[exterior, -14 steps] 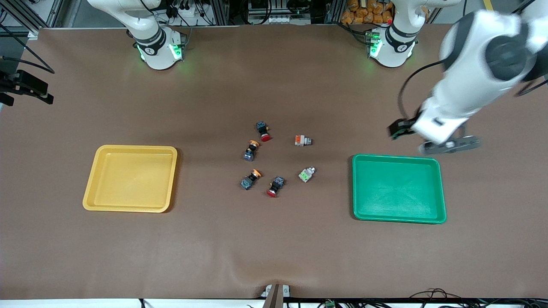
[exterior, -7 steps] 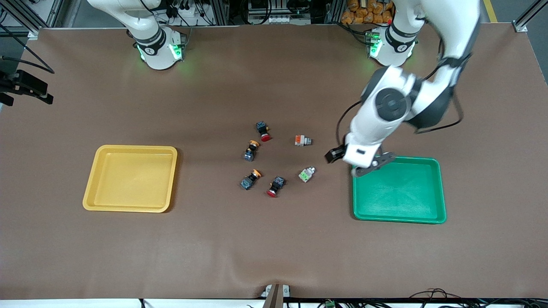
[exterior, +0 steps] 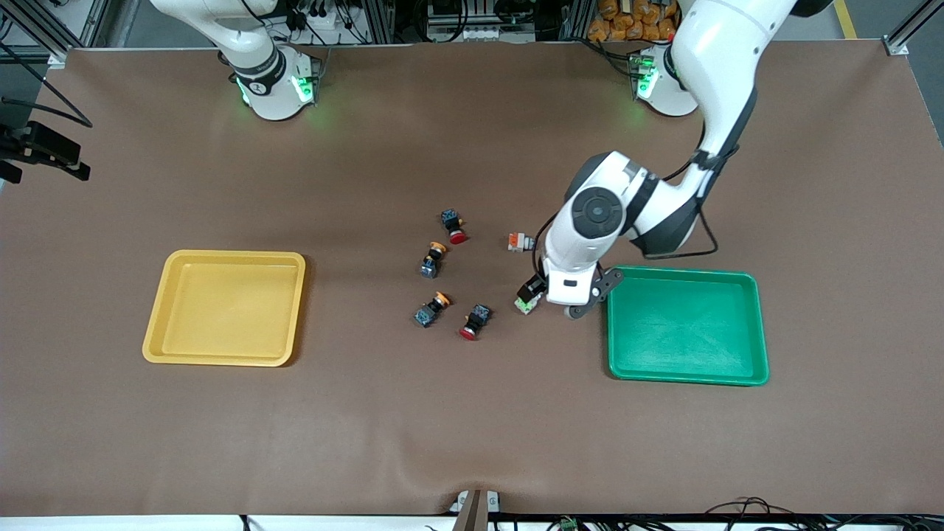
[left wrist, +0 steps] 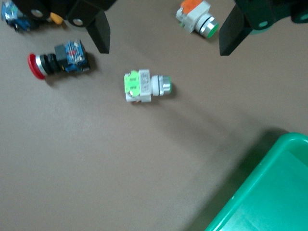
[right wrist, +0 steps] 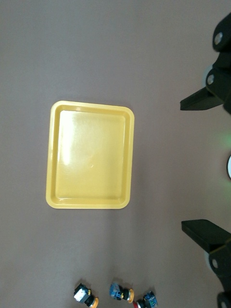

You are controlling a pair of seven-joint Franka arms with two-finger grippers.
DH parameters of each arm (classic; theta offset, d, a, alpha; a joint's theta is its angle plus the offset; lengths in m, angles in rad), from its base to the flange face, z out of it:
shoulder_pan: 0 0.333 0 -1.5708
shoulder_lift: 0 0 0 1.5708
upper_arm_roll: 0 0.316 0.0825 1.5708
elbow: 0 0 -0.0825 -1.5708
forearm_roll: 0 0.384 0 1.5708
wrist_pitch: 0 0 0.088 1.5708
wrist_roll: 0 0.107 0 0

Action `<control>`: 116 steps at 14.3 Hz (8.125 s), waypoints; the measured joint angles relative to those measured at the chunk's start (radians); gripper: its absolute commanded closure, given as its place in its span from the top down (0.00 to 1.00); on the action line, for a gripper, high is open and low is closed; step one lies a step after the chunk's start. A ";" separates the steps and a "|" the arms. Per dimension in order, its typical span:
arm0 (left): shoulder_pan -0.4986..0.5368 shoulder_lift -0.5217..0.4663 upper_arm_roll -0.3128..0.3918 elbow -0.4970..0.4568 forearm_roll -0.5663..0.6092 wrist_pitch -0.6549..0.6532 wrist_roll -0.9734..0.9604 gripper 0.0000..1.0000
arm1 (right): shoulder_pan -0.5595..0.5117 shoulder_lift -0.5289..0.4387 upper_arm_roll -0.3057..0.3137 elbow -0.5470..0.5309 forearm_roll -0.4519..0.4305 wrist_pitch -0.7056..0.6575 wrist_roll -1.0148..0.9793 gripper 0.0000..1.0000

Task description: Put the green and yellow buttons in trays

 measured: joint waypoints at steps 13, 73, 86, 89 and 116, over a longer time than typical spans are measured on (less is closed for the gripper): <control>-0.030 0.163 0.005 0.014 0.080 0.169 -0.094 1.00 | -0.008 0.219 0.007 0.009 0.009 0.070 0.001 1.00; 0.213 -0.063 -0.259 -0.286 0.069 0.115 -0.359 1.00 | 0.681 0.642 -0.038 -0.148 0.150 0.642 0.986 0.00; 0.133 0.061 -0.243 -0.319 0.069 0.237 -0.580 0.38 | 0.532 0.483 -0.356 -0.188 0.079 0.418 0.468 0.00; 0.124 0.064 -0.243 -0.318 0.069 0.247 -0.589 0.00 | 0.384 0.532 -0.356 -0.214 0.079 0.555 0.222 0.00; 0.484 0.023 -0.169 -0.145 0.248 -0.028 -0.055 0.97 | 0.477 0.567 -0.278 -0.024 0.387 0.319 0.370 1.00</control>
